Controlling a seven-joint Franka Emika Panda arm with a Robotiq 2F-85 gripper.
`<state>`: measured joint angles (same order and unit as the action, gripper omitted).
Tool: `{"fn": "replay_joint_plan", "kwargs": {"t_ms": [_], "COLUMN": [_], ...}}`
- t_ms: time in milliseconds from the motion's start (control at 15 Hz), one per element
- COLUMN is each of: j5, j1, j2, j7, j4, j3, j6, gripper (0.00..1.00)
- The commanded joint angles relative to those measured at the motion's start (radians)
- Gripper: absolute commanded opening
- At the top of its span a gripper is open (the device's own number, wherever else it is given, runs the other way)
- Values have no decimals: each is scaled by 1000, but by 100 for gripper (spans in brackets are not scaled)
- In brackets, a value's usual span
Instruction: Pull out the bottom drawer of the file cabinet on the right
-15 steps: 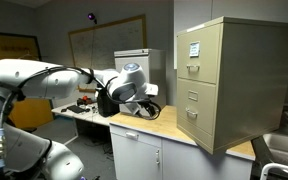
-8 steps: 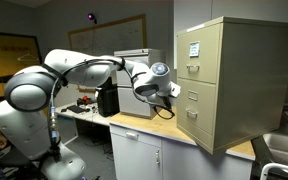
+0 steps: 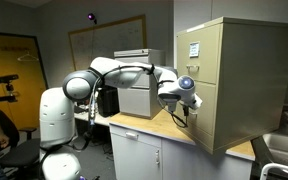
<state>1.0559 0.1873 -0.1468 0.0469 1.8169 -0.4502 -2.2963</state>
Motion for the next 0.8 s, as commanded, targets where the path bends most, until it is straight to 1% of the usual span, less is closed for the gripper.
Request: {"fn": "replay_joint_plan", "kwargs": {"t_ms": [0,133,267,533,733], "j5": [17,7,-7,-52,-113], "j1": [105,140,160,169,167], "j2": [-124,-167,-209,-265,-302], "j7": [-108,-157,-198,-230,-252], "j4": [-138,-178,-220,-270,-286], "j3": [60,80,97,126,136], "j6": [16,12,12,40,49], "gripper": [100,100,100,100,100]}}
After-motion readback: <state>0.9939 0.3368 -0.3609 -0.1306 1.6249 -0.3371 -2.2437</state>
